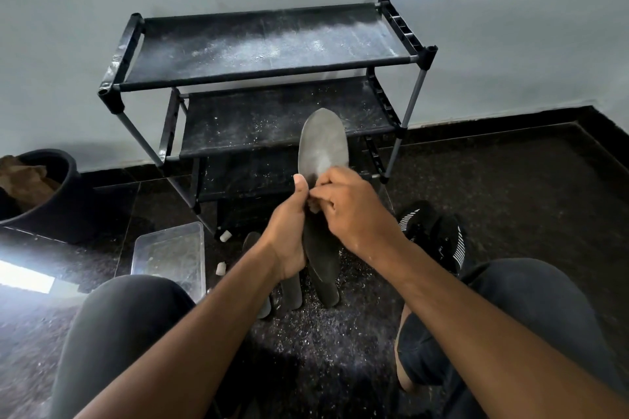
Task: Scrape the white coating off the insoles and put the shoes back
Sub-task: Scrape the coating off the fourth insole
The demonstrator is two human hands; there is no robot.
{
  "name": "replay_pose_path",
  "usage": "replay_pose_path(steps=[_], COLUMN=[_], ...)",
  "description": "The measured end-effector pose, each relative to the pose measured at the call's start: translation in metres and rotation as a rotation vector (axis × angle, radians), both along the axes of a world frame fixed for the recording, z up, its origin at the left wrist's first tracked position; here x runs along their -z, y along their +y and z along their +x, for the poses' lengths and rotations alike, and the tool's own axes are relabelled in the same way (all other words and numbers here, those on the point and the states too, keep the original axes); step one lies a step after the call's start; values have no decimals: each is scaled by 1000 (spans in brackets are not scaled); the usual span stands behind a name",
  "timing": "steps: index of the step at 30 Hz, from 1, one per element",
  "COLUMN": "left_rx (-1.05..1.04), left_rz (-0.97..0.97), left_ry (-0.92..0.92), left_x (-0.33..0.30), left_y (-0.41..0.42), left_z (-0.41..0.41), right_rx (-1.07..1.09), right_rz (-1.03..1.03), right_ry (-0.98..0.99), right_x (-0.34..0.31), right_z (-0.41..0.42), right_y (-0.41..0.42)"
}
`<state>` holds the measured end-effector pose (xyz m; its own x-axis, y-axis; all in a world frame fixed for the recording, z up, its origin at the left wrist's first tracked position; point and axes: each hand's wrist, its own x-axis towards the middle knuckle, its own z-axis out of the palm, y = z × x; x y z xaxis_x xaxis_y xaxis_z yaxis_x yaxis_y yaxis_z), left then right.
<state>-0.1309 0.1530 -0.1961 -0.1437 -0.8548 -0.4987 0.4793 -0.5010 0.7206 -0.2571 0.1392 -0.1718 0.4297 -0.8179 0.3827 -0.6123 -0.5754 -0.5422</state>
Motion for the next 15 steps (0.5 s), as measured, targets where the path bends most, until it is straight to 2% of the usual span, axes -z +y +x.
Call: replay_pose_path(steps=[4,10,12,15], left_rx=[65,19,31,37], left_rz=[-23,-69,-46,-16], left_ry=[28,-74,-91,-119], left_x=[-2,-21,-20,-11], left_y=[7,-5,-6,-4], left_z=[-6,12,15,11], right_rx=[154,-103,-117,-22], right_rz=[-59,147,162,94], right_ry=[-105,-59,-58,-105], right_x=[-4,3,6,3], right_z=[-7,4,7,7], right_y=[-6,11,13,9])
